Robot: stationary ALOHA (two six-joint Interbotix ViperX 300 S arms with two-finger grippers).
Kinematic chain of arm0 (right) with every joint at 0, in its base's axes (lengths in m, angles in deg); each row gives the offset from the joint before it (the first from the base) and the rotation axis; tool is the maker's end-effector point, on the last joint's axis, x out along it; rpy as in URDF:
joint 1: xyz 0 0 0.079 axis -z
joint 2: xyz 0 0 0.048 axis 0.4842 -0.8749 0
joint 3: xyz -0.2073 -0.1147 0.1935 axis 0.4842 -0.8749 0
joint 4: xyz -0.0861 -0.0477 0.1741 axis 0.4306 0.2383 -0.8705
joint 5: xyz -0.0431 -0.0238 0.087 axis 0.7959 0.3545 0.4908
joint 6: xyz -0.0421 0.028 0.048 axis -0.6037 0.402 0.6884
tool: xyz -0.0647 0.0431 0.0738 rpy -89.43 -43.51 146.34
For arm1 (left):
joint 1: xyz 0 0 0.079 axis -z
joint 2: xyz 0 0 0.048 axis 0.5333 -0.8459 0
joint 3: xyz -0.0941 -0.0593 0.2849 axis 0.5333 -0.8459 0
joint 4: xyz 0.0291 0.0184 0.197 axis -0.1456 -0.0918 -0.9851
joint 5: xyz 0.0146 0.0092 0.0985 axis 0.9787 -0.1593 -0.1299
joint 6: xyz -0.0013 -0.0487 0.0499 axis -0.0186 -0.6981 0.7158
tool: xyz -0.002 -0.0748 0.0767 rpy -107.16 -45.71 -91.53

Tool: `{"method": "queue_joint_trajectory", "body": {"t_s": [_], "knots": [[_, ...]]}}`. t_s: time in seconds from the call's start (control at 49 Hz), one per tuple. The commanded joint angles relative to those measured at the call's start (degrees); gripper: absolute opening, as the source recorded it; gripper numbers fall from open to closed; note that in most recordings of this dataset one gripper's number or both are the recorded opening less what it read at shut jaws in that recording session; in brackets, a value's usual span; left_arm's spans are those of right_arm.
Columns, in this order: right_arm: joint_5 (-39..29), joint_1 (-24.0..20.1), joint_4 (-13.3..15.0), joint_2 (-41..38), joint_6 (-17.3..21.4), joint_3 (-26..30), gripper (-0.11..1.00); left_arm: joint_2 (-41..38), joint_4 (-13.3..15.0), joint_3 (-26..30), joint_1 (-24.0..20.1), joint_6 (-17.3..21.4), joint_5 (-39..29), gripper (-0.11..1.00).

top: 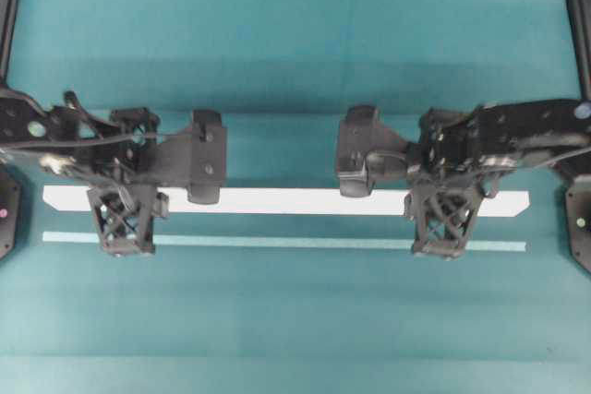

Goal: Lift a wooden board with both hands.
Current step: 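Lift the board with both grippers and carry it back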

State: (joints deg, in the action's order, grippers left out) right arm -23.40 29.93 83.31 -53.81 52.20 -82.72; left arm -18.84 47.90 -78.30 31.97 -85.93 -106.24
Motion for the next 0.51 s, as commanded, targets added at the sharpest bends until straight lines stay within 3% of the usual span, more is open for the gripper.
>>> {"method": "queue_joint_trajectory", "body": {"t_s": [0.0,0.489], "knots": [[-2.5,0.3,-0.1,0.6,0.4,3.5,0.22,1.9,-0.1,3.9,-0.1,0.0,-1.6,0.18],[-19.5,1.2,1.0,0.8,0.5,17.9,0.22,4.5,-0.4,15.4,-1.4,0.6,-12.8,0.18]]}}
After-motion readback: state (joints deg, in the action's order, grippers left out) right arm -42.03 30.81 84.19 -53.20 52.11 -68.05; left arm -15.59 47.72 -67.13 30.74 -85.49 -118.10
